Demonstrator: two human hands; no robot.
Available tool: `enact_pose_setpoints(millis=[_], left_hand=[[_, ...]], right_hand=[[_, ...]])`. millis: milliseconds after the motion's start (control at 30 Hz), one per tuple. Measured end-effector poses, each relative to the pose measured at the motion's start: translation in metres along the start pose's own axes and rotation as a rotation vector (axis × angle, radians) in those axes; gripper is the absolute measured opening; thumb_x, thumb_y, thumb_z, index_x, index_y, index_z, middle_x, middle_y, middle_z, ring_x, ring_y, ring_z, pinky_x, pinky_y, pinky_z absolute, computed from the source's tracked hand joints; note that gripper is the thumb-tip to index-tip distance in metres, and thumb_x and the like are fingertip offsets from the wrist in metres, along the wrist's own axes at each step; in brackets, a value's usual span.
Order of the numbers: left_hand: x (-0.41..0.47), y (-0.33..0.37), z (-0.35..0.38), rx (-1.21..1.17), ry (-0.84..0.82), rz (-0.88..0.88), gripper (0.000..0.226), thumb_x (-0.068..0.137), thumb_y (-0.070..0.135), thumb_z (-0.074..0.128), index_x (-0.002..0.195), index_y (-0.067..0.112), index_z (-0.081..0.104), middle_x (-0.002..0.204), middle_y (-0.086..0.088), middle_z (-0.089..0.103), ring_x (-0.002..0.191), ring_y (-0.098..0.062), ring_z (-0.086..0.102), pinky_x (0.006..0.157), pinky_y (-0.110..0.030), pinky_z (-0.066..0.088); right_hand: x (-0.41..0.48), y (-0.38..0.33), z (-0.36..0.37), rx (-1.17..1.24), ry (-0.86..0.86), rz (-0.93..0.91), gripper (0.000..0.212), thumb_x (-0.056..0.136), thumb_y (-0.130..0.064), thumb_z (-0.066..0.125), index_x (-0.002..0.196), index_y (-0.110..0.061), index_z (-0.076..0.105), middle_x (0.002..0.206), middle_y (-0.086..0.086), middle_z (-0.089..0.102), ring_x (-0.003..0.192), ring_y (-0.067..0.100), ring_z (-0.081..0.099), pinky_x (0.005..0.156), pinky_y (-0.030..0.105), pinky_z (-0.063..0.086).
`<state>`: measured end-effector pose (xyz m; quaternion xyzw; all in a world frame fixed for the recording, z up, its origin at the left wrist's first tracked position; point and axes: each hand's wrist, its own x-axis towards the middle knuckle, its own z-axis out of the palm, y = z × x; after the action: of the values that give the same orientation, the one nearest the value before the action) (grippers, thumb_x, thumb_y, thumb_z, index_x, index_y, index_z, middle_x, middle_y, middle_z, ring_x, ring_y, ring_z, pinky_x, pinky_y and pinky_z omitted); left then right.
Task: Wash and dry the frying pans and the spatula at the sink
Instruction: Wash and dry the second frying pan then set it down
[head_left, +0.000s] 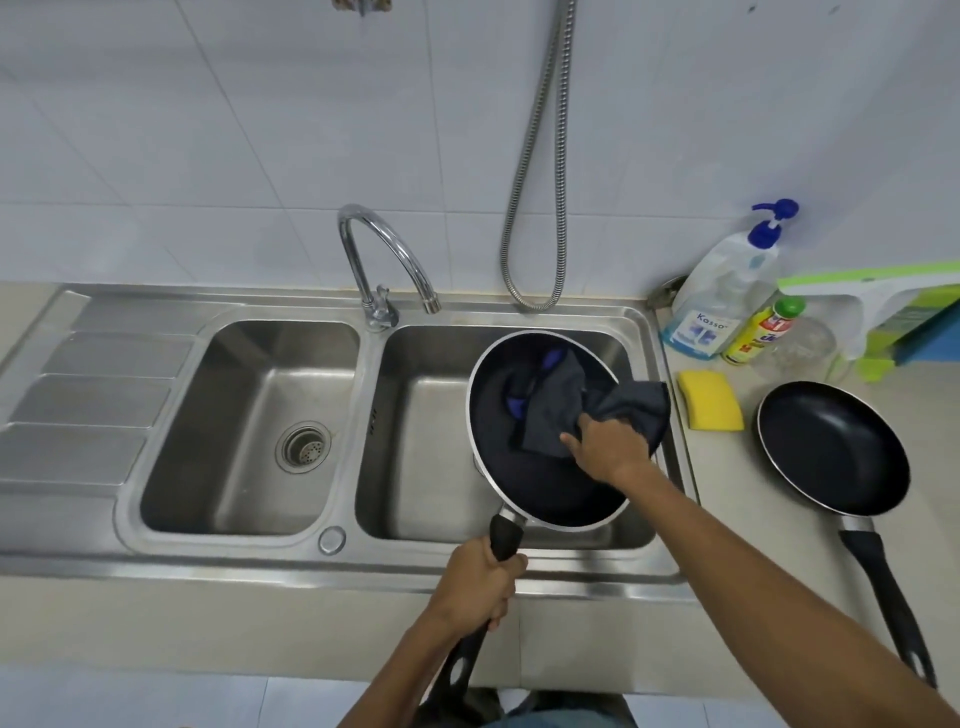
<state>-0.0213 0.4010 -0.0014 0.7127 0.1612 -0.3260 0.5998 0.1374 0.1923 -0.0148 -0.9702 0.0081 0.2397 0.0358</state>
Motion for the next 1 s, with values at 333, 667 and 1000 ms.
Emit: enact_pose_setpoints(millis=[333, 667, 1000], left_hand=[[0.003, -0.003, -0.008, 0.129, 0.013, 0.004, 0.02, 0.097, 0.021, 0.06, 0.082, 0.009, 0.056, 0.053, -0.005, 0.052, 0.038, -0.016, 0.046, 0.043, -0.027, 0.04], [0.01, -0.005, -0.024, -0.012, 0.053, -0.042, 0.024, 0.095, 0.013, 0.06, 0.075, 0.013, 0.047, 0.051, -0.002, 0.043, 0.04, -0.015, 0.037, 0.041, -0.026, 0.035], [0.013, 0.009, -0.001, -0.102, 0.101, -0.027, 0.015, 0.095, 0.004, 0.056, 0.083, 0.007, 0.049, 0.05, -0.001, 0.041, 0.036, -0.013, 0.035, 0.038, -0.022, 0.032]], right_hand=[[-0.074, -0.067, -0.007, 0.882, -0.237, -0.106, 0.027, 0.103, -0.051, 0.046, 0.108, -0.028, 0.061, 0.106, 0.001, 0.067, 0.11, 0.028, 0.064, 0.095, 0.042, 0.049], [-0.118, 0.01, -0.077, 1.524, -0.093, -0.087, 0.038, 0.104, -0.032, 0.052, 0.137, -0.016, 0.055, 0.117, 0.015, 0.074, 0.1, 0.04, 0.073, 0.09, 0.055, 0.058], [-0.167, 0.138, -0.036, 0.474, 0.089, 0.244, 0.049, 0.084, -0.073, 0.028, 0.087, -0.03, 0.051, 0.076, 0.0, 0.068, 0.079, 0.026, 0.072, 0.071, 0.037, 0.05]])
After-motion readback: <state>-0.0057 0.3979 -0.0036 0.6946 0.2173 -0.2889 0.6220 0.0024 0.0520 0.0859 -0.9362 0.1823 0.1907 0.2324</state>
